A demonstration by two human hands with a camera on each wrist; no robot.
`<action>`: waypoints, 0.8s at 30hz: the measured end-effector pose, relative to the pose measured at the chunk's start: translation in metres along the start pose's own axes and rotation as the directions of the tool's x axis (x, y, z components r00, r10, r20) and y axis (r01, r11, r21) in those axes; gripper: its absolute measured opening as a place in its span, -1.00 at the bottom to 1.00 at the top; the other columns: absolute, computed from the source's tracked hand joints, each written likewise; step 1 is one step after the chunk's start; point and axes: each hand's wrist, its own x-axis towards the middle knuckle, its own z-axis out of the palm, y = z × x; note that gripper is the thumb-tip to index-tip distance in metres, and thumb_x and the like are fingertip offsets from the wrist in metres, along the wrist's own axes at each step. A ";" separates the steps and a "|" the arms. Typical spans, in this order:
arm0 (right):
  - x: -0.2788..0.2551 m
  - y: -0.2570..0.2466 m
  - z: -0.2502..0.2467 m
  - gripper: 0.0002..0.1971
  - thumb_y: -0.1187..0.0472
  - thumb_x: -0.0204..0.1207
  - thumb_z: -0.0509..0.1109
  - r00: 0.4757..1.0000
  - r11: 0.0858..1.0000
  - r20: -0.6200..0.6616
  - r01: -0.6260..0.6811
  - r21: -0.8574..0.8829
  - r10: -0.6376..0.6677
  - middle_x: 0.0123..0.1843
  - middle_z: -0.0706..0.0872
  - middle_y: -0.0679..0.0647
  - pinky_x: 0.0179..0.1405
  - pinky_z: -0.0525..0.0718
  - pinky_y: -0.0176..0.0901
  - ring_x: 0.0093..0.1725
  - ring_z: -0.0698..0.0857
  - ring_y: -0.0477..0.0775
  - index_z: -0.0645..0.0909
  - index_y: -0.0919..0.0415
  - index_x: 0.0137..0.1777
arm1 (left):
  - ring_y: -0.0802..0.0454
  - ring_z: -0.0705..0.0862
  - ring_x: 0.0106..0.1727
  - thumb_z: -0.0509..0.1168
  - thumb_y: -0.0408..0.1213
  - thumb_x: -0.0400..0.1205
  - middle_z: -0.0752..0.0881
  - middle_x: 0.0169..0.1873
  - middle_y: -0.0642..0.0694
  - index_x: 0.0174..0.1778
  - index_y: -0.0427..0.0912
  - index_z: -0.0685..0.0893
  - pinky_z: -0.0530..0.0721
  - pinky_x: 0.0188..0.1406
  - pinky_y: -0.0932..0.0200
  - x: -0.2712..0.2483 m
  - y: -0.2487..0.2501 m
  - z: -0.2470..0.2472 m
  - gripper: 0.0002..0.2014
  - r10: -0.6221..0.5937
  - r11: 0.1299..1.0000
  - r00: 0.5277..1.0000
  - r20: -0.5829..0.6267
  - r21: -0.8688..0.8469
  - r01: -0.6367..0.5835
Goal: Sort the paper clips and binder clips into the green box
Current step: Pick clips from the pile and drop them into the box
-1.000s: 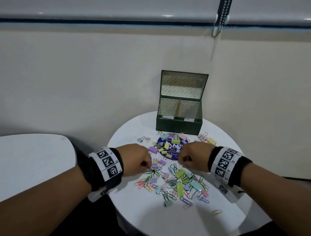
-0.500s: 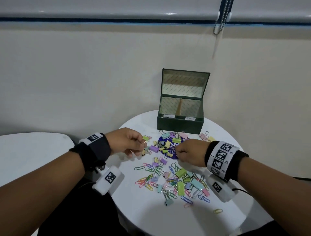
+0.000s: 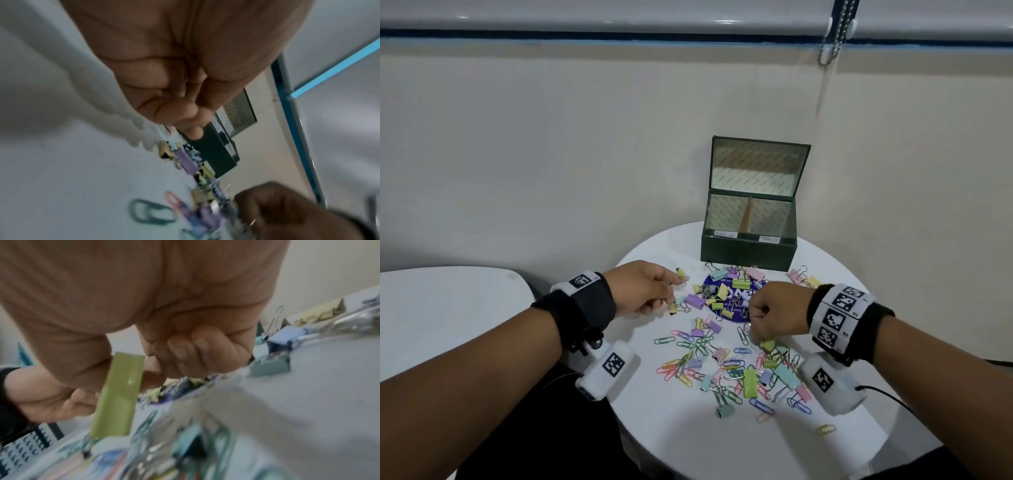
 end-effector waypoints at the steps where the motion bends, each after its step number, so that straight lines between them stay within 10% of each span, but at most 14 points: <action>1: 0.000 0.003 -0.004 -0.78 0.22 0.40 0.54 1.000 0.999 -0.029 -0.009 -0.040 0.008 -0.29 0.78 0.03 0.01 0.81 -0.01 -0.14 0.79 -0.04 0.56 0.07 -0.38 | 0.11 0.52 -0.46 0.20 -0.41 0.73 0.72 -0.26 -0.07 0.37 -0.21 0.59 0.49 -0.55 0.34 -0.001 0.001 0.000 -0.71 0.021 0.985 1.000 -0.010 0.172 -0.019; 5: -0.002 0.008 -0.009 -0.92 0.11 0.44 0.43 0.988 0.948 -0.154 -0.044 -0.315 -0.005 -0.16 0.77 -0.02 0.01 0.74 -0.11 -0.14 0.69 0.02 0.61 0.03 -0.24 | 0.14 0.63 0.03 0.21 -0.15 0.73 0.70 0.01 0.13 0.35 0.05 0.65 0.50 0.07 0.28 -0.018 0.006 0.002 -0.71 0.132 0.661 0.989 0.071 0.737 -0.141; 11: -0.010 -0.021 0.014 -0.85 -0.05 0.50 0.46 0.991 0.917 -0.019 0.117 -0.381 -0.134 -0.03 0.75 -0.11 0.03 0.71 -0.09 -0.01 0.69 -0.02 0.70 -0.03 -0.04 | 0.05 0.63 0.18 0.34 0.17 0.57 0.64 0.13 0.16 0.27 0.20 0.66 0.58 0.13 0.10 -0.042 0.003 0.021 -0.64 0.121 0.249 0.972 0.202 0.941 -0.227; 19: -0.001 -0.025 0.021 -0.88 0.27 0.44 0.33 0.990 0.925 0.026 0.136 -0.355 -0.136 -0.27 0.65 -0.10 -0.18 0.66 -0.18 -0.24 0.61 0.00 0.59 0.02 -0.22 | -0.08 0.67 0.00 0.13 -0.18 0.67 0.66 -0.01 0.04 0.05 0.00 0.68 0.68 -0.04 0.02 -0.037 -0.002 0.036 -0.79 0.202 0.055 0.924 0.326 0.938 -0.343; 24: -0.002 -0.006 -0.010 -0.83 0.25 0.53 0.37 0.982 0.983 -0.112 0.139 -0.119 -0.152 -0.36 0.57 -0.12 -0.27 0.58 -0.35 -0.38 0.50 -0.18 0.55 0.02 -0.27 | 0.10 0.62 -0.18 0.18 -0.14 0.57 0.67 -0.16 0.12 -0.16 0.04 0.64 0.60 -0.14 0.19 -0.027 0.011 0.025 -0.87 0.262 0.239 0.905 0.335 0.886 -0.397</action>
